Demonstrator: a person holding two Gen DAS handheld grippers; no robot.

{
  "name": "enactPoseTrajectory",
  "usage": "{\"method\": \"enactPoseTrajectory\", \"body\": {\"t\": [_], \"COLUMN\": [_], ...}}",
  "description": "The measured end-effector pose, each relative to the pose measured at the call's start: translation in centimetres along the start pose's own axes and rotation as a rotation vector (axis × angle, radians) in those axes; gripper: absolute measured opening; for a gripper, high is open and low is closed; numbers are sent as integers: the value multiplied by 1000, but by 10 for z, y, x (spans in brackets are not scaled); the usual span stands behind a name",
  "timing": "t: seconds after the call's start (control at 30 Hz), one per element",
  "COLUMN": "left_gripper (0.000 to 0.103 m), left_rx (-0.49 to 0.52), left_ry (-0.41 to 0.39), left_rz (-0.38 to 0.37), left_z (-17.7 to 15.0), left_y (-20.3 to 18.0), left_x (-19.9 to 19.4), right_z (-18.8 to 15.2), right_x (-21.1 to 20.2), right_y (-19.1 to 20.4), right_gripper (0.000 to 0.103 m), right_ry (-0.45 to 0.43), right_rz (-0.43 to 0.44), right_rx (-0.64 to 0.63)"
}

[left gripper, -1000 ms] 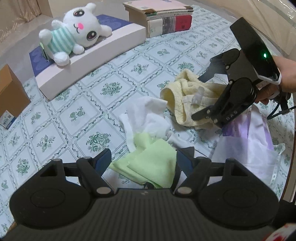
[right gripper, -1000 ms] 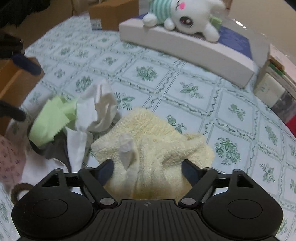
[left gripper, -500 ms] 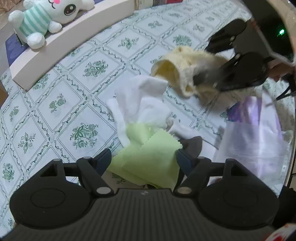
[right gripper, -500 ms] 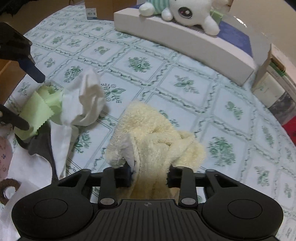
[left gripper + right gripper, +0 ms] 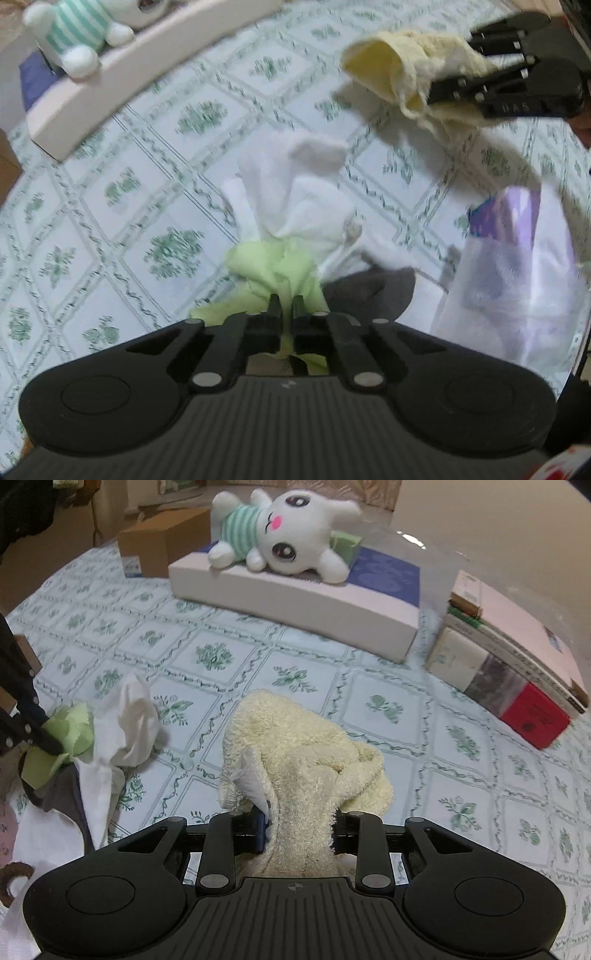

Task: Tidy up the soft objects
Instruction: 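Grasp the light green cloth with the left gripper while the right gripper holds the towel, then carry the towel and green cloth over the cardboard box with both grippers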

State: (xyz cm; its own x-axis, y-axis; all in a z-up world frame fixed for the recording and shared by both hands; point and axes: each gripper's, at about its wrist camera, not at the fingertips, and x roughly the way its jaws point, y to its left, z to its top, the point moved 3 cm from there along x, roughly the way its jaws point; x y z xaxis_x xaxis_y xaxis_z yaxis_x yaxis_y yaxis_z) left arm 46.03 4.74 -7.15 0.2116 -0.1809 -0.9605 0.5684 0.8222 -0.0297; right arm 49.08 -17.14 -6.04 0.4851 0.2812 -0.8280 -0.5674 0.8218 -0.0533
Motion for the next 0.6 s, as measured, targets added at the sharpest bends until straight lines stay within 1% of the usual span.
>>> {"method": "enactPoseTrajectory", "body": {"t": [0.17,0.3,0.6], "left_gripper": [3,3,3], "left_rx": [-33,-49,-88], "left_ry": [-85,-143,-242], "left_rz": [33,68,134], "left_z": [8,10,-6], "left_y": [3,1,-19], "left_x": [-43,-80,-157], "right_z": [6,14,27], "right_x": [-29,-57,-133], "right_y": [4,15,51], "right_gripper": [29,29,29], "right_ry": [-48,-87,-164], "right_rz": [5,12,60], "right_rx": [23,22,36]}}
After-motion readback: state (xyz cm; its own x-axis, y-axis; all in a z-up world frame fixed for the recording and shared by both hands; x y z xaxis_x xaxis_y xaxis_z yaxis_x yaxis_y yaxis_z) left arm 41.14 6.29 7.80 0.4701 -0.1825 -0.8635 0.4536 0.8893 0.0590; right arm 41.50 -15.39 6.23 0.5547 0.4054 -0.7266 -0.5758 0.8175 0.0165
